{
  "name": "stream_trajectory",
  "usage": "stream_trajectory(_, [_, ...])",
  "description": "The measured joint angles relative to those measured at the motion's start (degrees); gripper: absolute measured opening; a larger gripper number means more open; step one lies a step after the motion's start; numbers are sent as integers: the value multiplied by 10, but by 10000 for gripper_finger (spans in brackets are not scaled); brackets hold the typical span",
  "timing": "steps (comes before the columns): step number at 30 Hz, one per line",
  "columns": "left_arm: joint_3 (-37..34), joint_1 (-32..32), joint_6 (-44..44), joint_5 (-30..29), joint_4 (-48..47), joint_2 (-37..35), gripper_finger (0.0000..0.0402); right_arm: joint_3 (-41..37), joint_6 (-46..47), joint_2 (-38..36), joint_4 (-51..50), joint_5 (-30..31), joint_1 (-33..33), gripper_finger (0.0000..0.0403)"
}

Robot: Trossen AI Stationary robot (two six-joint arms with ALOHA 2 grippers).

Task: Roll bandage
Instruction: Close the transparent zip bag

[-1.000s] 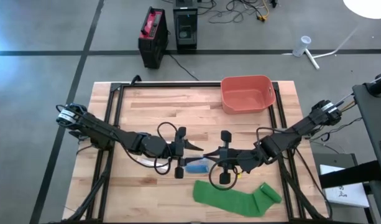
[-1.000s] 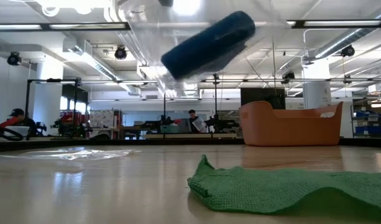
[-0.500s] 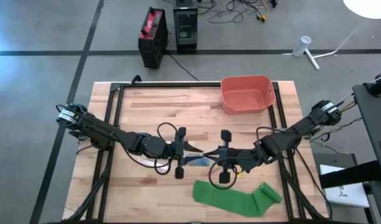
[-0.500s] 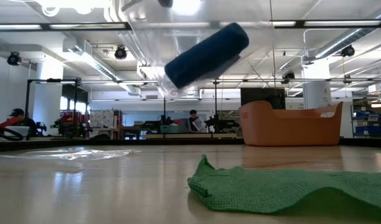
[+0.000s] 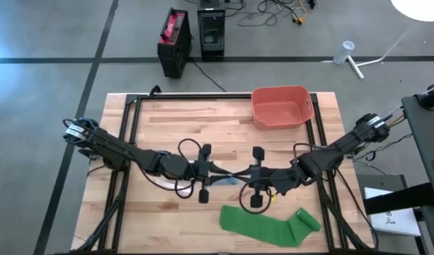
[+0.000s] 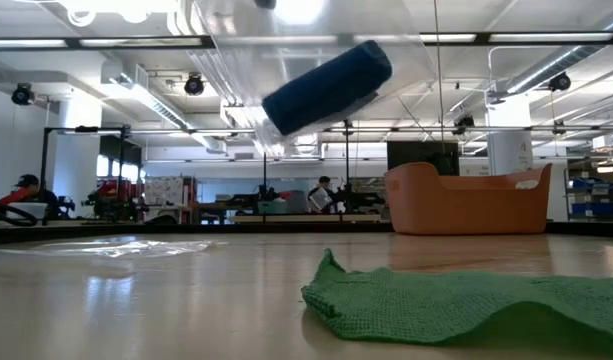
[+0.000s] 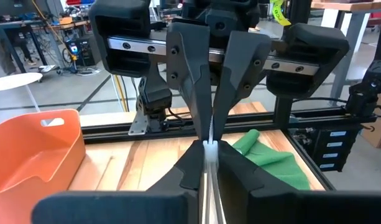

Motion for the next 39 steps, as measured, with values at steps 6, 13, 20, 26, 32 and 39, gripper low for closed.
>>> stream_trajectory(6, [1, 0, -11, -2, -51, -11, 11, 0, 19, -12, -35, -4, 1, 1])
stream_trajectory(13, [0, -11, -31, -5, -144, -51, 22, 0, 22, -25, -59, -5, 13, 1])
stream_trajectory(20, [0, -22, -31, -2, -142, -71, 11, 0, 21, -24, -42, -5, 15, 1])
stream_trajectory(26, [0, -24, -31, -1, -140, -70, 13, 0, -13, -2, 19, -6, 14, 0])
stream_trajectory(32, [0, -24, -30, 0, -132, -68, 13, 0, -30, 14, 68, -5, 8, 29])
stream_trajectory(39, [0, -24, -28, 0, -121, -58, 13, 0, -40, 26, 102, -1, -2, 94])
